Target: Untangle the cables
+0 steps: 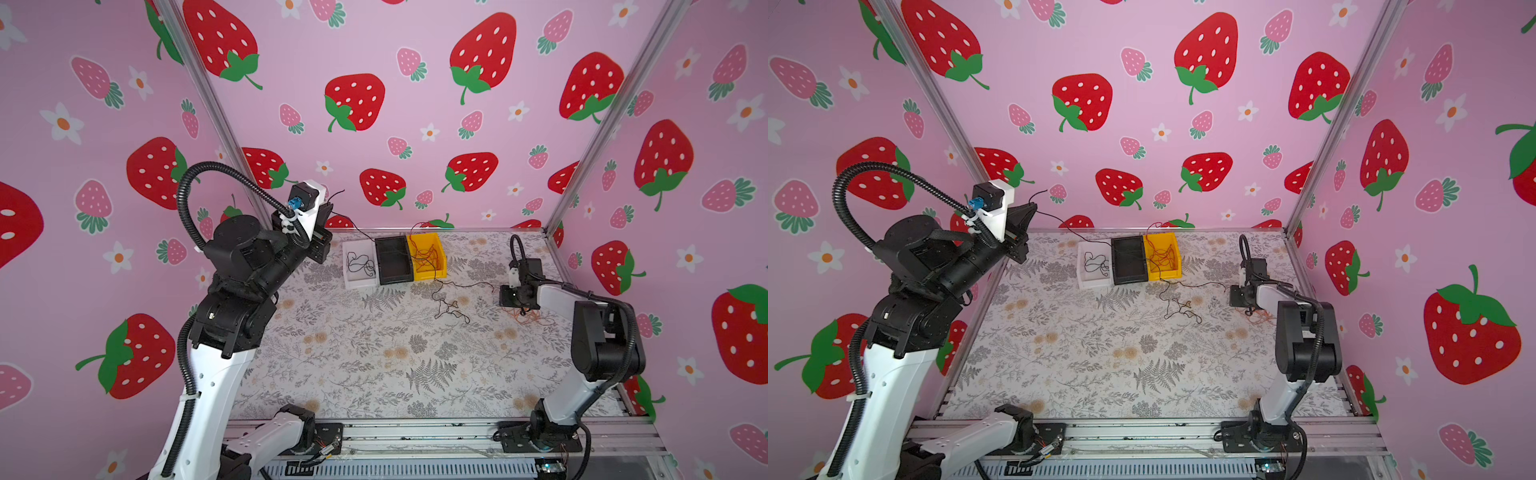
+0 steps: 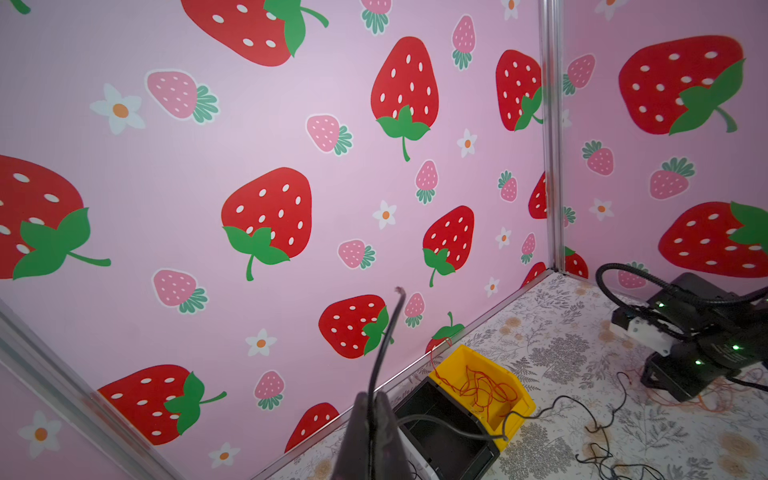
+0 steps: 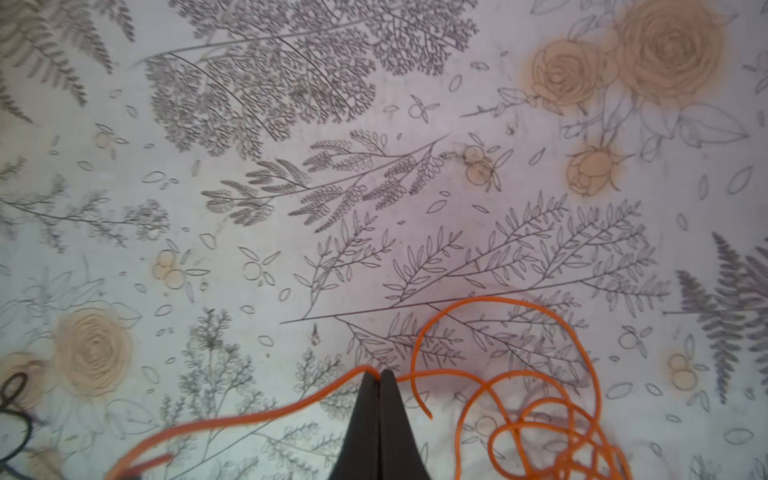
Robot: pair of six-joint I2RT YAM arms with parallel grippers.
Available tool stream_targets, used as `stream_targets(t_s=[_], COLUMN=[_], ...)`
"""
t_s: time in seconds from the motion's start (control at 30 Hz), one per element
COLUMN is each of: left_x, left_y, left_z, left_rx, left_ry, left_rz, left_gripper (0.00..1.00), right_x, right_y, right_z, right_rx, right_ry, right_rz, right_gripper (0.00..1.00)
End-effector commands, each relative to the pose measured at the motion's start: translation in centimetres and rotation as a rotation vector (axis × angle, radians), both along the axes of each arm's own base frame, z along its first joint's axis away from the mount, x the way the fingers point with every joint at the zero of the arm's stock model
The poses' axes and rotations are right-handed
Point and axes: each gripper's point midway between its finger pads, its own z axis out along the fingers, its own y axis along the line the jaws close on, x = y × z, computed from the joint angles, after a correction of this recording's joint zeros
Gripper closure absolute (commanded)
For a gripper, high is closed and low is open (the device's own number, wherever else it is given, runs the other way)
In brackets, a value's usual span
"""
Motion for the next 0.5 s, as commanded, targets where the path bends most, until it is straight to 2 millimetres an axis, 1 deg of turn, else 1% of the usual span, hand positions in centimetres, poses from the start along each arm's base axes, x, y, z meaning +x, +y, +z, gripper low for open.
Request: stream_targets(t_s=[0.0,0.07,0.2,0.3,0.33,0.4,0.47], left_x=[-1.3,-1.3,-1.3,-1.3,-1.3,-1.3,-1.1], left_y=[1.7,2.2,2.4,1.6,1.1,0.2,-0.5], left_z=[2.3,2.4,2.5,2.0,1.8,1.3,1.1], left_rx=[-0.001,-0.003,-0.004,-0.003,-0.008,-0.012,-0.027], left_ry=[-0.068,-0.071,-0.073,-0.064,-0.058,-0.046,-0.036], left_rz=[0.061,0.079,0.082,0.040,0.009,-0.042,-0.081], left_gripper=[1.00,1.00,1.00,1.00,1.00,1.00,1.00], right_x=[-0.6,-0.3,0.0,0.4,0.5,0.6,0.5], right_y=[-0.4,-0.8,-1.7,-0.9,-0.7,0.3,1.4], right_z=[-1.0,-1.3,-2.0,-1.2,-0.7,0.5,2.0], right_rx=[-0.021,-0.031,-0.038,-0.011,-0.004,0.020,0.035], right_ry=[0.033,0.044,0.083,0.045,0.027,-0.015,-0.063], right_rz=[0.013,0.004,-0.016,0.011,0.020,0.062,0.113], right_gripper=[1.00,1.00,1.00,0.99,0.98,0.91,0.78])
